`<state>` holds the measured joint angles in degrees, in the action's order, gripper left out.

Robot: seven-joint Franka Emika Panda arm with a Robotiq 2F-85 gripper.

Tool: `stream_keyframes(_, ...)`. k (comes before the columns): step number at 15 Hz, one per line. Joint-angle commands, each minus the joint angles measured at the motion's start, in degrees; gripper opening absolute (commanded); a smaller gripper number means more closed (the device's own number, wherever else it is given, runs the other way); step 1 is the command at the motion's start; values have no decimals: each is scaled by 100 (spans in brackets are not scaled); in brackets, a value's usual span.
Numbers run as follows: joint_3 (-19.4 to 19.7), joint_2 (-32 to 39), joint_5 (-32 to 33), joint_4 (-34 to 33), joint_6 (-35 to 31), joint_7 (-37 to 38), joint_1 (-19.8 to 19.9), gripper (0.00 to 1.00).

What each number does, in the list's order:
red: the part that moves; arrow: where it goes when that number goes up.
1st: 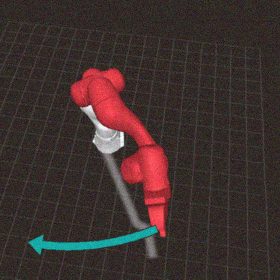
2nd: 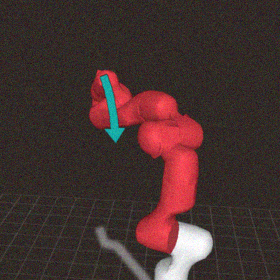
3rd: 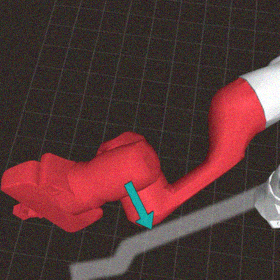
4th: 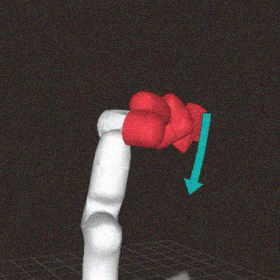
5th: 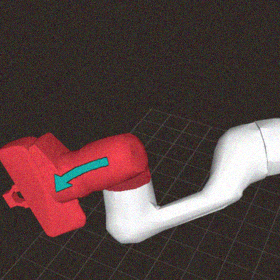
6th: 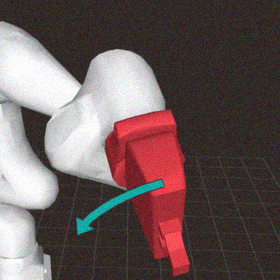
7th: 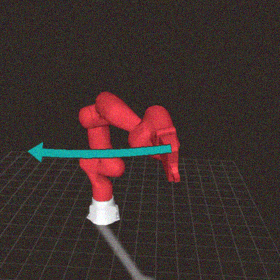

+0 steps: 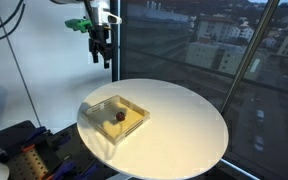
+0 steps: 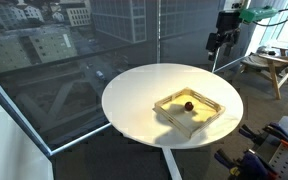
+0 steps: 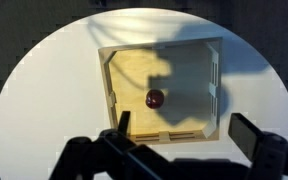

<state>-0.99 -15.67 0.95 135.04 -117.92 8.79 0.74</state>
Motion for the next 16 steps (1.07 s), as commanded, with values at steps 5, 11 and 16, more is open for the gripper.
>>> stream_keyframes(5,-43,-219,-115,-131,639,110,-24,100)
stream_keyframes(11,-56,-350,-245,-127,849,-68,-71,100)
stream_keyframes(16,-50,-381,-254,-104,800,-310,-174,100)
